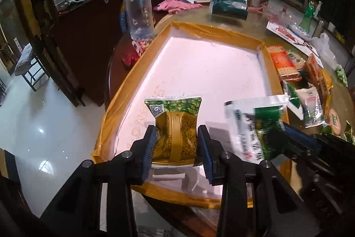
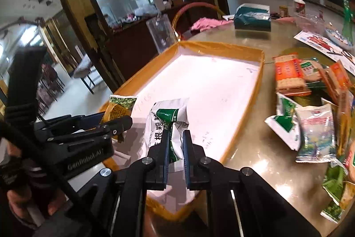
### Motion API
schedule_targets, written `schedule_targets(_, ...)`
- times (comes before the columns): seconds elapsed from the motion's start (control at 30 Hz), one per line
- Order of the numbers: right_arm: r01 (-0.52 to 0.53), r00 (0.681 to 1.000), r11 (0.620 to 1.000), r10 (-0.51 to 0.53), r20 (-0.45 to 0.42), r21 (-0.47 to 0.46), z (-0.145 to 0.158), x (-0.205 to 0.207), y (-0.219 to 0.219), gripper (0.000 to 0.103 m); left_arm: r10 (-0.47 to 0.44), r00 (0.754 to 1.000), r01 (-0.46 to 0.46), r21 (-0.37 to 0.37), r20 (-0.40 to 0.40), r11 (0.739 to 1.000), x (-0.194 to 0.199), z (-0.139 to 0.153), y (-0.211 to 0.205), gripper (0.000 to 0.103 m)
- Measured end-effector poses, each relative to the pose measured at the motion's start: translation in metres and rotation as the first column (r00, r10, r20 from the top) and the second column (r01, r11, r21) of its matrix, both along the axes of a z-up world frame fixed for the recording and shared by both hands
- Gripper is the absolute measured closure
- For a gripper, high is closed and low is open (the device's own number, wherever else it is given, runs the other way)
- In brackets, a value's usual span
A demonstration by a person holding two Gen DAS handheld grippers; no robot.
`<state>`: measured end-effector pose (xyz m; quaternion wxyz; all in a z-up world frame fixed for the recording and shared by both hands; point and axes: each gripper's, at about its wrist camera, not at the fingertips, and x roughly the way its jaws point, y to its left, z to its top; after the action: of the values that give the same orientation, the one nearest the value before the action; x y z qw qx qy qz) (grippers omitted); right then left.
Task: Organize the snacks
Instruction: 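Release the yellow-green packet from the left tool while the right tool drops the white-green packet, then move both open tools back over the snack pile on the table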
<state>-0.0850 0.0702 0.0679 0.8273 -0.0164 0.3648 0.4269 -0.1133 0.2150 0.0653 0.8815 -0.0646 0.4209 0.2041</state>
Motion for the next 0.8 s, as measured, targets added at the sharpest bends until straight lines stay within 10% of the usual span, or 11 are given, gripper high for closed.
schedule_targets(0.33, 0.018, 1.000, 0.998, -0.018, -0.002, -0.067, -0.017, -0.004, 0.012, 0.084, 0.021, 0.996, -0.018, 0.032, -0.092, 0.999, 0.019, -0.037, -0.009, 0.051)
schedule_targets(0.43, 0.019, 1.000, 0.999, -0.019, -0.008, -0.028, -0.014, -0.002, 0.005, 0.069, 0.030, 0.999, -0.028, 0.067, -0.038, 0.997, 0.016, -0.039, -0.012, 0.025)
schedule_targets(0.67, 0.026, 1.000, 0.994, -0.028, 0.013, 0.108, 0.004, -0.011, -0.037, 0.031, 0.024, 0.995, -0.025, 0.009, 0.095, 1.000, 0.001, -0.015, -0.021, 0.020)
schedule_targets(0.8, 0.072, 0.997, 0.982, -0.071, -0.010, 0.174, 0.008, -0.010, -0.075, 0.028, -0.039, 0.990, 0.037, 0.017, 0.135, 0.999, -0.002, -0.002, -0.044, 0.019)
